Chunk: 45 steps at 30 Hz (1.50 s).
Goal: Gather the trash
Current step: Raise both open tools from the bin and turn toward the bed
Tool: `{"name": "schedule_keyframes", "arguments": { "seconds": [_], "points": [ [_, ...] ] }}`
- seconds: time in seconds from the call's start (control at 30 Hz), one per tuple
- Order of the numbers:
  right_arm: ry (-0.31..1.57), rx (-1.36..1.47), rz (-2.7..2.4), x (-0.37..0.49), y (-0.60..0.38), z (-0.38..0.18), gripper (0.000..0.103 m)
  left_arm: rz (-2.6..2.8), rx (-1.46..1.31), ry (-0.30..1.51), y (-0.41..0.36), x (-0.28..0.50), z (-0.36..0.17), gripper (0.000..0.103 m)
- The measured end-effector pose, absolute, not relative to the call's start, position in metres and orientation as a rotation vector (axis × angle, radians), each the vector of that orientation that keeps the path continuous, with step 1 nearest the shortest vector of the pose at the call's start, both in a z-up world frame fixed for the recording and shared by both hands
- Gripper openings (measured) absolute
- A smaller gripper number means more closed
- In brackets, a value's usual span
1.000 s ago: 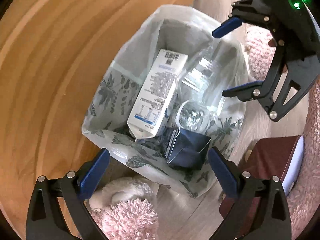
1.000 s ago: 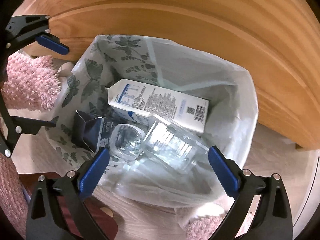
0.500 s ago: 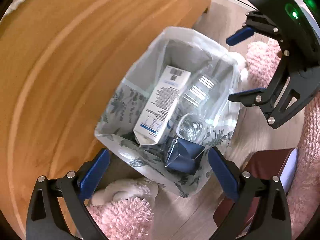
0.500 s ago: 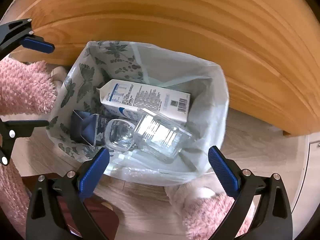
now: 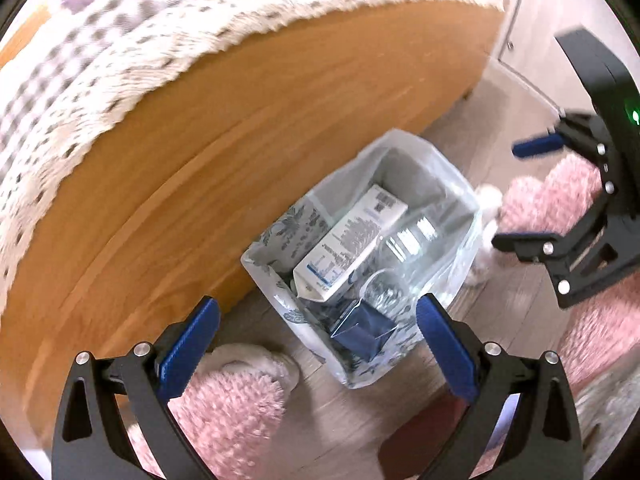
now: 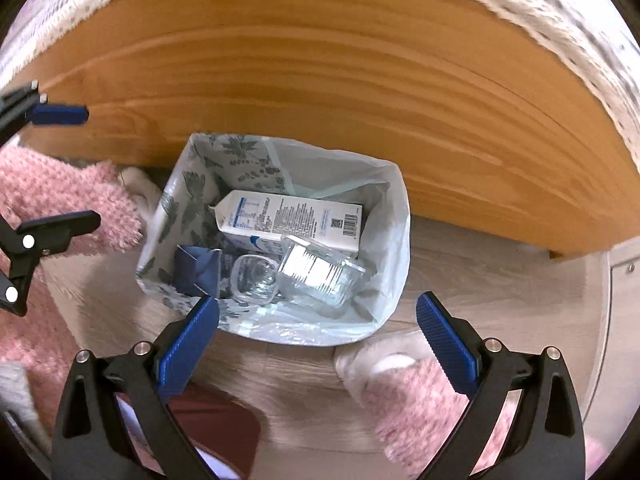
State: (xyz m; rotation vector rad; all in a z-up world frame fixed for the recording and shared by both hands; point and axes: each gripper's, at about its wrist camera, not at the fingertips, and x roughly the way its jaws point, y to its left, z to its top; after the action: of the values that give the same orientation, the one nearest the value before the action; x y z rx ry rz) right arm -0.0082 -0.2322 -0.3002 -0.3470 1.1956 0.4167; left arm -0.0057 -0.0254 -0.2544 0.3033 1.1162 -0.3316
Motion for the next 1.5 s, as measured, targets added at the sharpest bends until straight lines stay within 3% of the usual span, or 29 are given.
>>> {"name": "schedule_keyframes", "arguments": {
  "seconds": [0.3,0.93,1.5],
  "points": [
    [1.133,-0.304,0.268,-0.023,-0.249,-0.307,0.095,-0.311,0.231,0.997,-0.018,-0.017,-0.246,0.095],
    [0.954,-0.317,0.186,-0.037,-0.254,-0.268,0.095,-0.307,0.192,0.917,-0.019,-0.028,-0.229,0.095],
    [0.812,-0.208,0.174,-0.032,-0.257,-0.225,0.095,-0.251,0.111,0.786,-0.026,-0.028,-0.178,0.095]
  ]
}}
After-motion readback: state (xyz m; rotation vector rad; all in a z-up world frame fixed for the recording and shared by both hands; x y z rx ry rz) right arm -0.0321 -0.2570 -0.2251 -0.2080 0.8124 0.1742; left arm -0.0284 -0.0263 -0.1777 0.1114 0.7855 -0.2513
